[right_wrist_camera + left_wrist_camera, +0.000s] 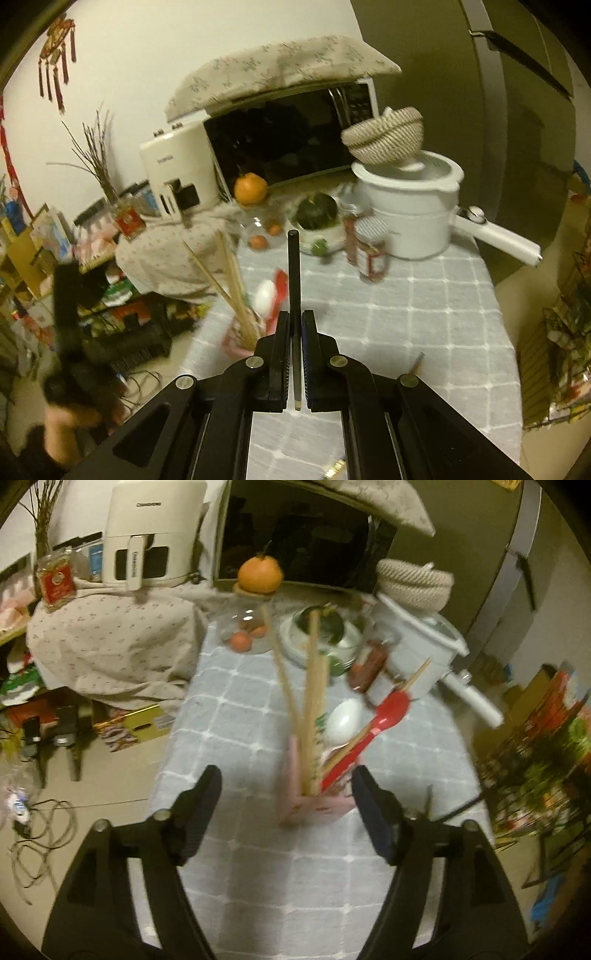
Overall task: Organize utensils
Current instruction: 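Carry the black chopstick into the pink holder and open the right tool, then move the right tool to the loose wooden chopstick on the cloth and grasp it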
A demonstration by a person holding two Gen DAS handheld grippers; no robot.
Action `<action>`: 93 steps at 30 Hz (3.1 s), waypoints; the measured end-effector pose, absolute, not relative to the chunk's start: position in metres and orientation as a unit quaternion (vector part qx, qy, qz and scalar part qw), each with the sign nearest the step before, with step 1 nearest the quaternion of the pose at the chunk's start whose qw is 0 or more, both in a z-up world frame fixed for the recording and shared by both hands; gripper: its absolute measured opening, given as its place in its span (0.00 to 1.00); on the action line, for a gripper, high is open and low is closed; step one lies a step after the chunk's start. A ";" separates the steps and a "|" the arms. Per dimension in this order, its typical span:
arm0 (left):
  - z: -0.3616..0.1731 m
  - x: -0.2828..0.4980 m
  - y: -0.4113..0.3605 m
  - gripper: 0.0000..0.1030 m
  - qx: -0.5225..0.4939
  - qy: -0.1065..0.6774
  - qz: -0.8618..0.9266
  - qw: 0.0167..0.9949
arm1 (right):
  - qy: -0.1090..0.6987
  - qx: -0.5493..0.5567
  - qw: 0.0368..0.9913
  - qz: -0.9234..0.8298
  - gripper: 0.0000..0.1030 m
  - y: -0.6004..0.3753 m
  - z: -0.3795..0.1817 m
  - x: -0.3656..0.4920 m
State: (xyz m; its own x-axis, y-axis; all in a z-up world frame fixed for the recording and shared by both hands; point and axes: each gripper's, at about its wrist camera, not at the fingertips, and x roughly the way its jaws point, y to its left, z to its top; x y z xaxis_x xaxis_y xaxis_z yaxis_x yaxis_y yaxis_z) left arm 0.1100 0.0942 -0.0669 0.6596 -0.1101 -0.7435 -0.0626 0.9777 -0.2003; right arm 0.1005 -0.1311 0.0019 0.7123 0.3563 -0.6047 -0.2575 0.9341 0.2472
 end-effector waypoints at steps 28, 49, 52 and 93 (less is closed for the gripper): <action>-0.072 0.108 0.100 0.81 -0.104 0.439 -0.009 0.892 | 0.269 0.110 0.943 0.163 0.06 -0.093 0.035 0.147; -0.069 0.107 0.095 0.81 -0.104 0.437 -0.015 0.893 | 0.351 0.116 0.917 0.148 0.06 -0.086 -0.034 0.177; -0.069 0.107 0.092 0.81 -0.100 0.437 -0.017 0.894 | 0.351 0.116 0.917 0.149 0.12 -0.085 -0.032 0.177; -0.129 0.106 0.008 0.81 0.013 0.509 -0.079 0.857 | 0.498 0.092 0.862 0.025 0.75 -0.232 -0.149 0.145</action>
State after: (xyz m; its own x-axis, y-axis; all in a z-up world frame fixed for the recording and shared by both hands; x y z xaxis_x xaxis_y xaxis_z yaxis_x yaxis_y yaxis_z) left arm 0.1057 0.0083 -0.1292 0.4690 -0.1233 -0.8746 0.1488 0.9871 -0.0593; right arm 0.1455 -0.2321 -0.1493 0.5029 0.1338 -0.8539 0.0490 0.9819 0.1827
